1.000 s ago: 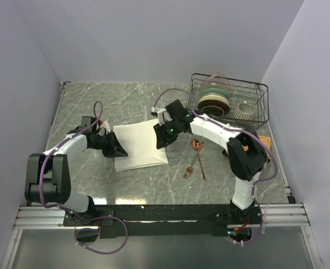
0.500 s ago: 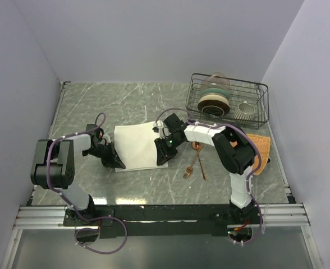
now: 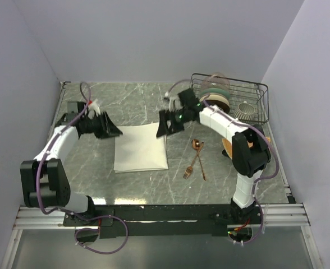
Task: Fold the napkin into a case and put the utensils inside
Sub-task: Pick up the lower triangle-folded napkin from the center of the board.
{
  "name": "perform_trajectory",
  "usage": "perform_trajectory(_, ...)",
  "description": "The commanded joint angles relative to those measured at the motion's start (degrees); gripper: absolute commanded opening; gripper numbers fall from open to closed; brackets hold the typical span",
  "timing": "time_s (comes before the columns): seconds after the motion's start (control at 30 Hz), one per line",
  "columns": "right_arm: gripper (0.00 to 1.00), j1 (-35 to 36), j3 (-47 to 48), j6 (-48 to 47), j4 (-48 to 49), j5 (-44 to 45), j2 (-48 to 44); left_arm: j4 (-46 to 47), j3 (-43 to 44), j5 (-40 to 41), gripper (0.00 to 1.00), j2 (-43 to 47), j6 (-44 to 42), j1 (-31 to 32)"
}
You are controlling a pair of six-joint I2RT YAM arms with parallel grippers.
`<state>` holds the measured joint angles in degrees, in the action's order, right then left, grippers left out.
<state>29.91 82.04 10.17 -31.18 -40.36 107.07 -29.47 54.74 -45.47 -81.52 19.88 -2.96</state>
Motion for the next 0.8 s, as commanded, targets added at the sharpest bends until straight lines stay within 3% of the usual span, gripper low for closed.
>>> perform_trajectory(0.0, 0.85, -2.93, 10.3, 1.16, 0.16, 8.0, 3.91, 5.21, 6.42, -2.08, 0.4, -5.66, -3.01, -1.08)
perform_trajectory(0.2, 0.87, -4.86, 17.18, 3.18, 1.99, 11.88, 11.84, 8.91, 10.55, 1.52, 0.46, -9.45, -4.85, -3.28)
perform_trajectory(0.77, 0.77, -7.15, 23.77, 8.63, 5.25, 0.04, 26.78, 8.03, 12.4, 4.78, 0.45, -17.8, -6.7, -6.88)
